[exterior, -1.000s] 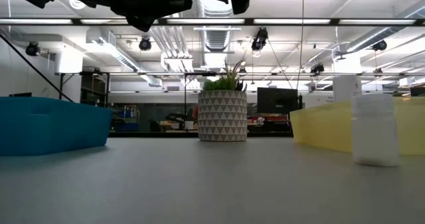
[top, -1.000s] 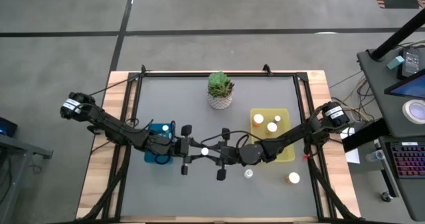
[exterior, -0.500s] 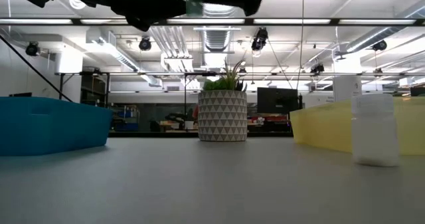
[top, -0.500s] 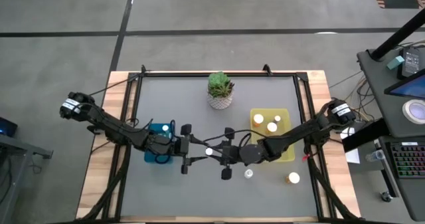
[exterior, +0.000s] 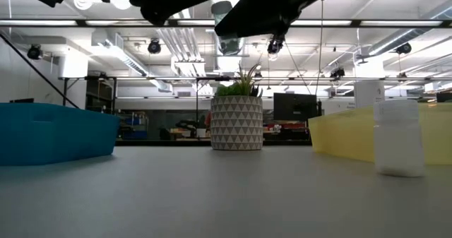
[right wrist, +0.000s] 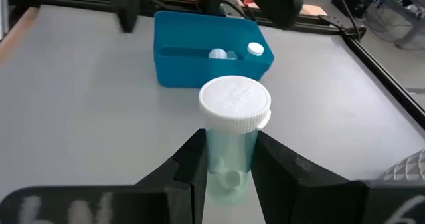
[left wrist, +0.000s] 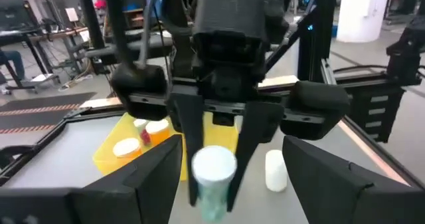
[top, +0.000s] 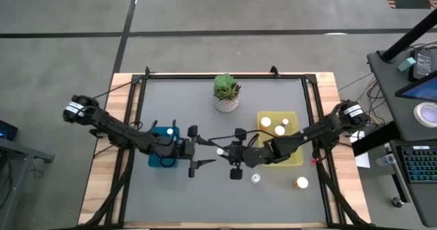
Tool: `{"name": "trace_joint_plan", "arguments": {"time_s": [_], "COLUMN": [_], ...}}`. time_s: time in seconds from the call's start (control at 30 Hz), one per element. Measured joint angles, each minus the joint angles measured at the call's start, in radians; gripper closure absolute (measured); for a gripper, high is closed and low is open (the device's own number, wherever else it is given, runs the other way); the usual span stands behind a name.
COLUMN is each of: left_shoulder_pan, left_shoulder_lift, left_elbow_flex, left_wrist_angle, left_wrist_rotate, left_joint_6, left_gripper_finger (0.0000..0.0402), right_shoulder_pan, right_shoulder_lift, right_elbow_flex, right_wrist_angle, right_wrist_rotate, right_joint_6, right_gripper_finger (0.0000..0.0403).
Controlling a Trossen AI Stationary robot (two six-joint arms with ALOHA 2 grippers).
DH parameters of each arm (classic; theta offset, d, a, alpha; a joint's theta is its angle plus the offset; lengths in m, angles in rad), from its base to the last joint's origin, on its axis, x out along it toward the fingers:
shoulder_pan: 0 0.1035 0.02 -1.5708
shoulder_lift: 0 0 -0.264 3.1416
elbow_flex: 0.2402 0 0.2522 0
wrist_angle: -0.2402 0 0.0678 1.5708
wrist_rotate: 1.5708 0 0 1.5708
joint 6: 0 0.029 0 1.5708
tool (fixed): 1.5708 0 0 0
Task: Pick and place medicine bottles into bin by pill shape (circle, oval)
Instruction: Put the blue tablet bottle into the left blue bin
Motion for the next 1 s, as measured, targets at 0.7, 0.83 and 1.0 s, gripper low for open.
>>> {"name": "trace_joint_plan", "arguments": {"time_s": [0.7,0.83,1.0], "left_shoulder_pan": [0.027,0.027,0.027], "left_shoulder_lift": [0.154,0.154,0.153], "left_elbow_flex": [0.03,0.029,0.029], "left_wrist_angle": [0.126,0.126,0.126], "left_wrist_rotate": [-0.016,-0.02,-0.026], "left_joint_6": [0.002,0.002,0.002], "left_gripper_finger": [0.0197,0.0235,0.0283], "right_shoulder_pan": [-0.006,-0.006,-0.005], "right_shoulder_lift": [0.0,0.0,0.0], "right_elbow_flex": [0.0,0.0,0.0], "right_wrist_angle": [0.003,0.003,0.003], "right_wrist_rotate": [0.0,0.0,-0.002], "right_joint_6": [-0.001,-0.001,-0.001], "right_gripper_finger": [0.0312,0.0312,0.0312]}}
